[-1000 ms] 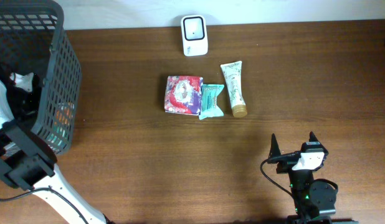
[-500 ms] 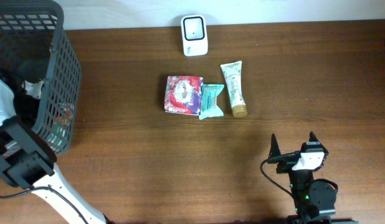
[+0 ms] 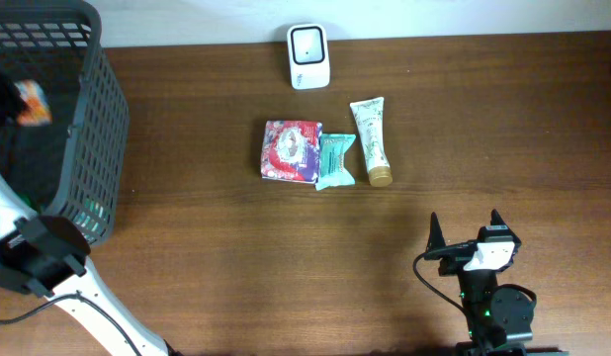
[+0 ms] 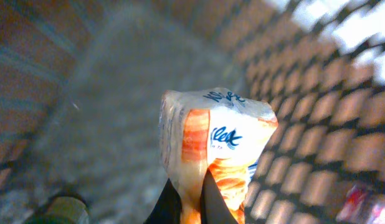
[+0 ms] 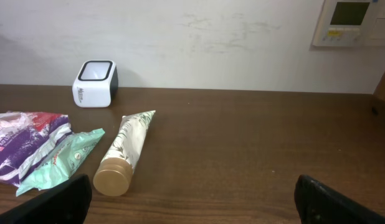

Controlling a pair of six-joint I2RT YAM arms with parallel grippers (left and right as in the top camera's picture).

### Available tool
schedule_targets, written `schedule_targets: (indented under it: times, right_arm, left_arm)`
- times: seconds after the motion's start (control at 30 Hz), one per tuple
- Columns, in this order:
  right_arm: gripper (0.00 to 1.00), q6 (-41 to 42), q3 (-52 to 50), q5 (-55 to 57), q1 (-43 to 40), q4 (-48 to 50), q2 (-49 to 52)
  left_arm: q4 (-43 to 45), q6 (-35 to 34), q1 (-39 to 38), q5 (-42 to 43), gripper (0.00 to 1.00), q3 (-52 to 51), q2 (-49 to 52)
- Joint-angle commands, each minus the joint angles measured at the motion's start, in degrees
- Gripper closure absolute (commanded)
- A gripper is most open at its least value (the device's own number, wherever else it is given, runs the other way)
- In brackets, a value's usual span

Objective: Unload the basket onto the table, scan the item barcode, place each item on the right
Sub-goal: 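Reach left gripper into basket and grasp small orange Kleenex pack, then carry orange pack to scanner, place left of red tissue pack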

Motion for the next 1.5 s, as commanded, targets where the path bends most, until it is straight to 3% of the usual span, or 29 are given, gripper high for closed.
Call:
schedule_targets:
  times: [0.0, 0.13, 0.23, 0.33, 0.4, 0.43, 0.53, 0.67, 0.77, 0.97, 1.2, 1.27, 1.33, 1.47]
  right_arm:
    - [0.01, 0.0, -0.3, 0.3, -0.4, -0.4, -0.3]
    - [0.01, 0.0, -0.3, 0.3, -0.4, -0.4, -0.3]
    - [0.01, 0.0, -0.3, 0.3, -0.4, -0.4, -0.3]
    - [0.01, 0.0, -0.3, 0.3, -0.4, -0.4, -0.3]
    - [0.01, 0.0, -0.3, 0.3, -0.4, -0.4, -0.3]
    - [0.01, 0.0, -0.3, 0.3, -0.4, -0.4, -0.3]
    - [0.01, 0.0, -0.3, 0.3, -0.4, -0.4, -0.3]
    - [0.01, 0.0, -0.3, 0.3, -0.4, -0.4, -0.3]
    - [0.01, 0.0, -0.3, 0.3, -0.4, -0.4, -0.3]
    - [0.01, 0.0, -0.3, 0.3, -0.4, -0.4, -0.3]
    - [0.01, 0.0, -0.3, 0.3, -0.4, -0.4, -0.3]
    - [0.01, 0.0, -0.3, 0.3, -0.4, -0.4, -0.3]
    - [0.01, 0.0, -0.3, 0.3, -0.4, -0.4, -0.3]
    - [0.01, 0.0, -0.3, 0.3, -0.4, -0.4, -0.3]
  left_arm:
    - [-0.3, -17.2, 0.0, 0.3, 1.00, 17.5, -0.9]
    - [2.5, -32.4, -1.0, 4.3, 1.00, 20.5, -5.7]
    - [2.4, -30.0, -5.0, 19.5, 1.00, 20.4, -6.6]
    - [-1.5, -19.0, -13.4, 24.2, 1.00, 19.8, -6.6]
    - [-5.6, -8.4, -21.5, 19.2, 1.00, 18.7, -6.6]
    - [-7.2, -7.6, -24.6, 13.5, 1.00, 18.0, -6.6]
    - [-10.5, -7.7, -34.6, -6.9, 1.00, 13.3, -6.6]
    - [-9.0, -12.0, -43.6, -22.7, 1.00, -0.5, -6.6]
    - [-4.6, -14.0, -45.9, -24.3, 1.00, -11.3, -6.6]
    - [14.4, -17.2, -47.6, -21.6, 1.00, -39.1, -6.6]
    - [23.9, -17.2, -48.2, -20.8, 0.99, -50.2, -6.6]
    - [24.5, -17.2, -48.5, -20.0, 0.94, -50.8, -6.6]
    - [25.3, -17.2, -48.5, -20.1, 0.55, -50.8, -6.6]
    - [22.8, -16.9, -47.6, -22.5, 0.46, -46.1, -6.7]
